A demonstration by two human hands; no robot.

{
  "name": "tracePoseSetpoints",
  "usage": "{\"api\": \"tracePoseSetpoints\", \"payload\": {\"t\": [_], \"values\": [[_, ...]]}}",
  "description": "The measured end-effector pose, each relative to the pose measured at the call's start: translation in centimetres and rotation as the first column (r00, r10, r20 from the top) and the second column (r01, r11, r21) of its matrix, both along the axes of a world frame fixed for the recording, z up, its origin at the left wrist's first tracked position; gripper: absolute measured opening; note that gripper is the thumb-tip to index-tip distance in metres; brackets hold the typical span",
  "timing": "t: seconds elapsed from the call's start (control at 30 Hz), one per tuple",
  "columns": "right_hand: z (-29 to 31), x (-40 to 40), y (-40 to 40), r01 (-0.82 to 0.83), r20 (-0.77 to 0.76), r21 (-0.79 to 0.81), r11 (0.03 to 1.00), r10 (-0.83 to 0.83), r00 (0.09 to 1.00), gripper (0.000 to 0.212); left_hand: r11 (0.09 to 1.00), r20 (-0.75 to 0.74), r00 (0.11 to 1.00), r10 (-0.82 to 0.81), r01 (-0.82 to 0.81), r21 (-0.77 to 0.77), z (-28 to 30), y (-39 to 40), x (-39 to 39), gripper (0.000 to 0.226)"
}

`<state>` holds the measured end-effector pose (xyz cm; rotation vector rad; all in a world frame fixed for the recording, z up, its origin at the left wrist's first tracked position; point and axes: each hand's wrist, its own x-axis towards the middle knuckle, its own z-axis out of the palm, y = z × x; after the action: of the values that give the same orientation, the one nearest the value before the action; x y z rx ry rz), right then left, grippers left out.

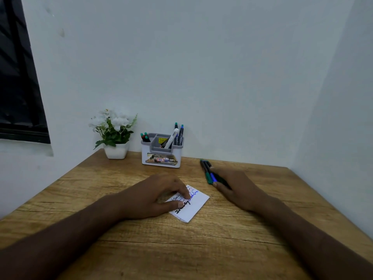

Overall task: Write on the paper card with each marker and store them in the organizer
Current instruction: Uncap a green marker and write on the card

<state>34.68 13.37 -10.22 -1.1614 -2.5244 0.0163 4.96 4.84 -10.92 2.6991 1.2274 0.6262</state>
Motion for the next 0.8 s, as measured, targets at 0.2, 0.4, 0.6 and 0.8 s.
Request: {"api": "tracePoseSetpoints", "payload": {"t": [0.2, 0.4, 0.6, 0.8], "values": [[0.7, 1.6, -0.9, 0.155, -0.09, 0.045, 0.987, -0.15, 0.985, 0.026, 0.999, -0.024, 0.999, 0.031, -0.031, -0.007, 0.1, -0.2, 0.1, 0.032], [1.1, 1.9, -1.2, 0.364, -0.048, 0.044, 0.93, -0.362, 0.931, 0.034, 0.999, 0.04, 0.999, 0.032, -0.032, -0.014, 0.5, -0.9, 0.8, 0.042], [2.2, 1.2, -2.2, 0.446, 0.025, 0.049, 0.894, -0.448, 0.894, 0.033, 0.995, 0.096, 0.994, 0.046, -0.037, -0.095, 0.3, -1.0, 0.9, 0.06], [2.5, -2.3, -6.1, -0.074, -0.701, -0.351, 0.934, -0.209, 0.682, 0.01, 0.992, 0.07, 0.994, 0.087, -0.08, -0.098, 0.6, -1.5, 1.1, 0.065]]}}
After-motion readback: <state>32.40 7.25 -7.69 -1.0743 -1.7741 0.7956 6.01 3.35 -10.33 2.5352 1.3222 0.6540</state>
